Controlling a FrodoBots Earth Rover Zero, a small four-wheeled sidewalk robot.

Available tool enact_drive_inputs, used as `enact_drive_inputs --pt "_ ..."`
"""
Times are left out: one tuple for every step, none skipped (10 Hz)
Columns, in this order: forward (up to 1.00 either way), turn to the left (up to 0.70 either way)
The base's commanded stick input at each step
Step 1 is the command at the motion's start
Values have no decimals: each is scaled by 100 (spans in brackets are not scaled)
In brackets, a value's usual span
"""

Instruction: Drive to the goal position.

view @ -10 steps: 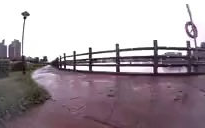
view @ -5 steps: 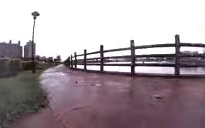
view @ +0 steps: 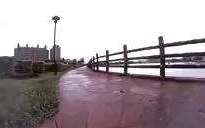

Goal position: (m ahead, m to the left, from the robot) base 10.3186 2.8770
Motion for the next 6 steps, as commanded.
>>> enact_drive_inputs --pt "100 -1" --pt "100 -1" --pt "100 -1" --pt "100 -1" --pt "100 -1" --pt "100 -1"
